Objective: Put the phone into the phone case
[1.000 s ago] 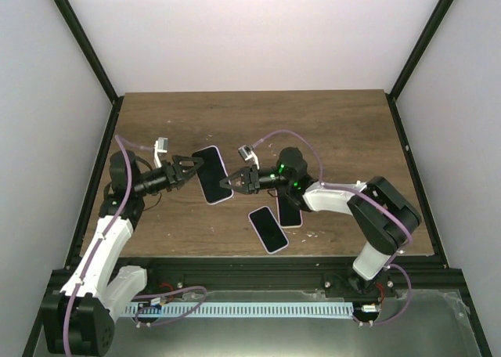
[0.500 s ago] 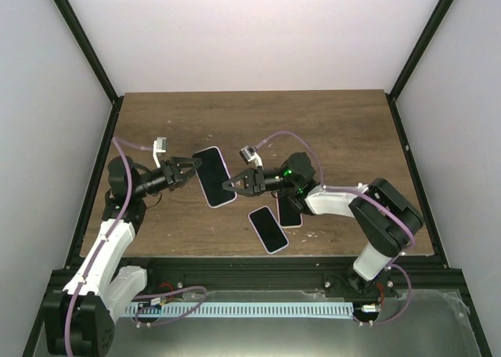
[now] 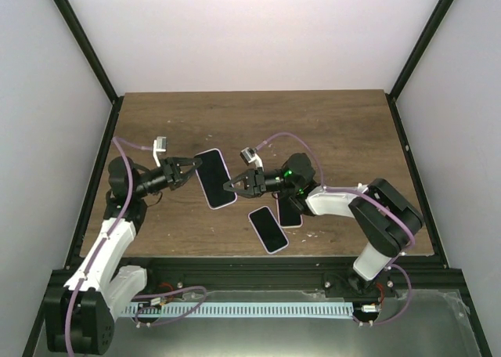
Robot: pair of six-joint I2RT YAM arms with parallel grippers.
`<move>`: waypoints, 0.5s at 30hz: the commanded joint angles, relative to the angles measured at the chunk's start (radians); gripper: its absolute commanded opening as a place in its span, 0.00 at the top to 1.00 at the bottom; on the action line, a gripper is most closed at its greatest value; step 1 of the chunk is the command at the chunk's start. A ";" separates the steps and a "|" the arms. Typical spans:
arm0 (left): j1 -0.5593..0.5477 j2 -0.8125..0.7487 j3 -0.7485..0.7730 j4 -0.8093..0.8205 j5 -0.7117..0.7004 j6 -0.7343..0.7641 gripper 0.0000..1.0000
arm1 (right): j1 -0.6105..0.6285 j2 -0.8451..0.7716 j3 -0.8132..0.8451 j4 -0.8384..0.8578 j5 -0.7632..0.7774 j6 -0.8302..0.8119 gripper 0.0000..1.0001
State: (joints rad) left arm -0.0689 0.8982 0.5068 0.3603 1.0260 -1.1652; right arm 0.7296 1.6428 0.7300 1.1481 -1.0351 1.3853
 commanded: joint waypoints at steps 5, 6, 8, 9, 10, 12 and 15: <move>0.003 0.041 0.076 -0.188 0.004 0.115 0.93 | 0.005 -0.029 0.035 -0.008 0.041 -0.041 0.88; 0.003 0.044 0.082 -0.185 0.012 0.110 0.87 | 0.005 -0.029 0.036 -0.001 0.044 -0.033 0.89; 0.003 0.046 0.083 -0.162 0.029 0.091 0.65 | 0.006 -0.029 0.034 0.033 0.052 -0.005 0.90; 0.004 0.042 0.078 -0.143 0.032 0.078 0.58 | 0.005 -0.027 0.031 0.053 0.055 0.010 0.90; 0.003 0.038 0.070 -0.119 0.036 0.065 0.56 | 0.005 -0.025 0.030 0.073 0.056 0.027 0.90; 0.003 0.030 0.048 -0.079 0.038 0.043 0.60 | 0.005 -0.021 0.029 0.103 0.057 0.049 0.90; 0.004 0.030 0.032 -0.029 0.026 0.007 0.90 | 0.005 -0.020 0.032 0.091 0.047 0.041 0.90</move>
State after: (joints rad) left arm -0.0681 0.9398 0.5591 0.2520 1.0451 -1.1236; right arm 0.7300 1.6428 0.7300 1.1446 -0.9989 1.4181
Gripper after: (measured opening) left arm 0.279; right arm 0.114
